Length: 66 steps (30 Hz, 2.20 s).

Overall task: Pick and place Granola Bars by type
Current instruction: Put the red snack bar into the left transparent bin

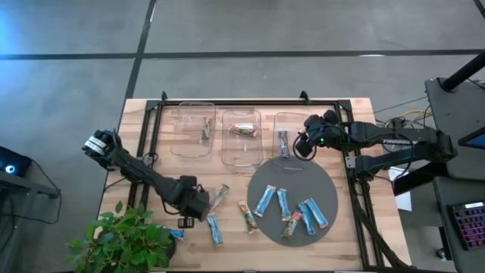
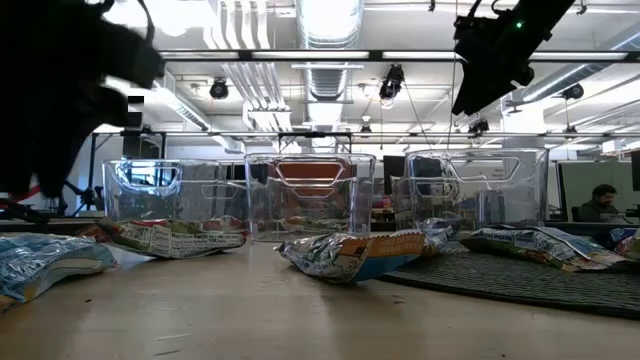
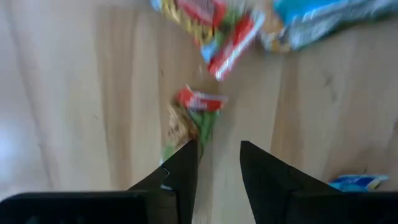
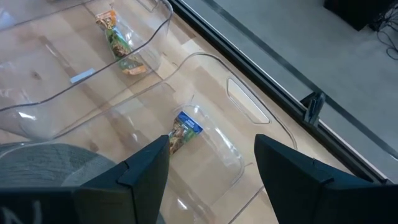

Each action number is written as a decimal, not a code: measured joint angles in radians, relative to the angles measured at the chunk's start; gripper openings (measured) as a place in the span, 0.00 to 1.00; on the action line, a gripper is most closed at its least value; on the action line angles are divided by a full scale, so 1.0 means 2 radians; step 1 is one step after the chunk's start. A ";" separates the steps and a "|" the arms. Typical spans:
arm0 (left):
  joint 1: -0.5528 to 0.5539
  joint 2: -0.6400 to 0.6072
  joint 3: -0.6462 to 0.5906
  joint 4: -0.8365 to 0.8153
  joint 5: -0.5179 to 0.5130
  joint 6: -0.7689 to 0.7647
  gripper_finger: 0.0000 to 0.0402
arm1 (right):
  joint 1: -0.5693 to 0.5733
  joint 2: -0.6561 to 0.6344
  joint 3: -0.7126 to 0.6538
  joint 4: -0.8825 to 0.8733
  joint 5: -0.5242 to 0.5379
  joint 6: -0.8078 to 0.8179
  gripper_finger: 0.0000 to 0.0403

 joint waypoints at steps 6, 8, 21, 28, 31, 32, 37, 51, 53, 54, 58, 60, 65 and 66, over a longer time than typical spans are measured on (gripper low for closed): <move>0.001 0.000 -0.012 -0.007 -0.007 -0.028 0.26 | 0.000 0.000 -0.004 0.000 0.000 0.002 0.56; 0.001 0.000 -0.010 -0.009 -0.008 -0.052 0.26 | 0.000 0.000 -0.005 -0.001 0.000 0.001 0.56; 0.007 0.000 0.016 -0.014 -0.070 -0.065 0.44 | -0.015 0.000 -0.013 0.007 0.001 -0.007 0.56; 0.007 0.000 -0.019 -0.001 -0.066 0.003 0.47 | -0.020 0.000 -0.013 0.007 0.000 -0.008 0.56; 0.009 0.000 -0.034 0.027 -0.045 0.012 0.47 | -0.021 0.000 -0.013 0.007 0.000 -0.008 0.56; 0.010 0.000 -0.039 0.036 -0.032 0.017 0.47 | -0.021 0.000 -0.013 0.007 0.000 -0.007 0.56; 0.009 0.000 -0.064 0.051 -0.011 0.030 0.47 | -0.021 0.000 -0.013 0.007 0.000 -0.007 0.56; 0.009 -0.002 -0.108 0.056 -0.010 0.001 0.46 | -0.021 0.000 -0.013 0.007 0.001 -0.007 0.56; 0.009 -0.002 -0.109 0.057 -0.009 0.001 0.45 | -0.021 0.000 -0.013 0.007 0.001 -0.007 0.56; 0.009 -0.002 -0.110 0.057 -0.009 0.001 0.44 | -0.021 0.000 -0.013 0.007 0.001 -0.007 0.56; 0.009 -0.001 -0.110 0.060 -0.006 -0.001 0.38 | -0.021 0.000 -0.013 0.007 0.001 -0.007 0.56; 0.010 -0.001 -0.109 0.063 0.003 -0.004 0.34 | -0.021 0.000 -0.014 0.008 0.001 -0.007 0.56; 0.011 0.002 -0.083 0.059 0.009 -0.016 0.27 | -0.021 0.000 -0.014 0.009 0.001 -0.011 0.56; 0.012 0.002 -0.073 0.062 0.009 -0.022 0.25 | -0.021 0.000 -0.014 0.009 0.001 -0.012 0.56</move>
